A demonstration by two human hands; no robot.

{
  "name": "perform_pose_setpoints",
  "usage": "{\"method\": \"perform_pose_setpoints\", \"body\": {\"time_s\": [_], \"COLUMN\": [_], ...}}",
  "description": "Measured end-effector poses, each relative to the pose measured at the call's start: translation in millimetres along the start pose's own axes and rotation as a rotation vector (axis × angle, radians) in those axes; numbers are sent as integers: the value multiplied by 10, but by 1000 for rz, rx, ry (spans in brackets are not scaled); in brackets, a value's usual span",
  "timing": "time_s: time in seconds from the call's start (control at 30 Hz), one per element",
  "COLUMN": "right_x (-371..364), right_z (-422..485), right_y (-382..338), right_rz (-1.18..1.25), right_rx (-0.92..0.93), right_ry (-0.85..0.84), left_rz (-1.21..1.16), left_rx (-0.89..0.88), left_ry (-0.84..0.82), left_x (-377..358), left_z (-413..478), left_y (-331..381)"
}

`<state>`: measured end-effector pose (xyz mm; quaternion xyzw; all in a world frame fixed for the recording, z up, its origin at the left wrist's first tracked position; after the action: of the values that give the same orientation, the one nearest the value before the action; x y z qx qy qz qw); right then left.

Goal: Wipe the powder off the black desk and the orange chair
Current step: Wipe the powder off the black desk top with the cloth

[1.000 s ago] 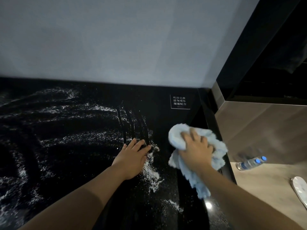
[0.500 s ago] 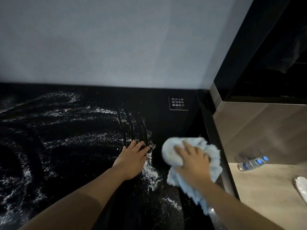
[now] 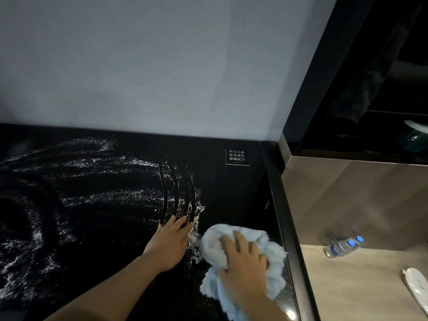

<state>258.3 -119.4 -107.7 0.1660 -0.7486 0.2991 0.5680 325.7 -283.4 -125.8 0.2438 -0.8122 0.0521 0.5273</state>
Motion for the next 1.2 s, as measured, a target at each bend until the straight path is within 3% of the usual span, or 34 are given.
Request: {"method": "perform_pose_setpoints", "body": {"time_s": [0.07, 0.13, 0.23, 0.33, 0.43, 0.53, 0.6, 0.7, 0.8, 0.93, 1.1, 1.2], "right_x": [118, 372, 510, 422, 100, -33, -88, 183, 465, 144, -283, -187], "right_z": [20, 71, -42, -309, -423, -491, -524, -467, -478, -632, -582, -505], "right_y": [63, 404, 824, 635, 203, -254, -513, -459, 76, 303, -769, -851], "right_rz": [40, -13, -124, -75, -100, -31, -15, 27, 45, -113, 42, 139], "right_rx": [-9, -136, -334, -283, -264, -180, -101, -110, -294, -548, -215, -211], "right_ry": [48, 147, 135, 214, -20, 49, -22, 207, 337, 79, -23, 76], "left_rz": [-29, -45, -50, -63, -44, -69, -172, -224, -79, -19, -8, -24], "left_rx": [10, 11, 16, 29, 23, 15, 16, 10, -10, 5, 34, 24], "left_ry": [5, 14, 22, 36, 44, 74, 113, 164, 187, 163, 93, 86], "left_x": [-37, -74, -126, -171, -202, -203, -178, -112, -37, -40, -133, -130], "left_z": [-72, -157, -281, -361, -412, -437, -476, -569, -636, -663, -682, -706], "left_y": [19, 28, 48, 89, 77, 47, 19, -90, -262, -434, -599, -715]}}
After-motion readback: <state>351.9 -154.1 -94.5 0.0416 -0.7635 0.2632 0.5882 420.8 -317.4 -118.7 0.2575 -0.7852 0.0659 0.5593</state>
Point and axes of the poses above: each hand's wrist, its own z-axis towards the middle knuckle, its own x-axis out of the back of the hand, y = z × x, the point moved 7 cm from there along z, towards the middle knuckle, and after that the axes turned 1 degree about z, right-handed, at the moved point
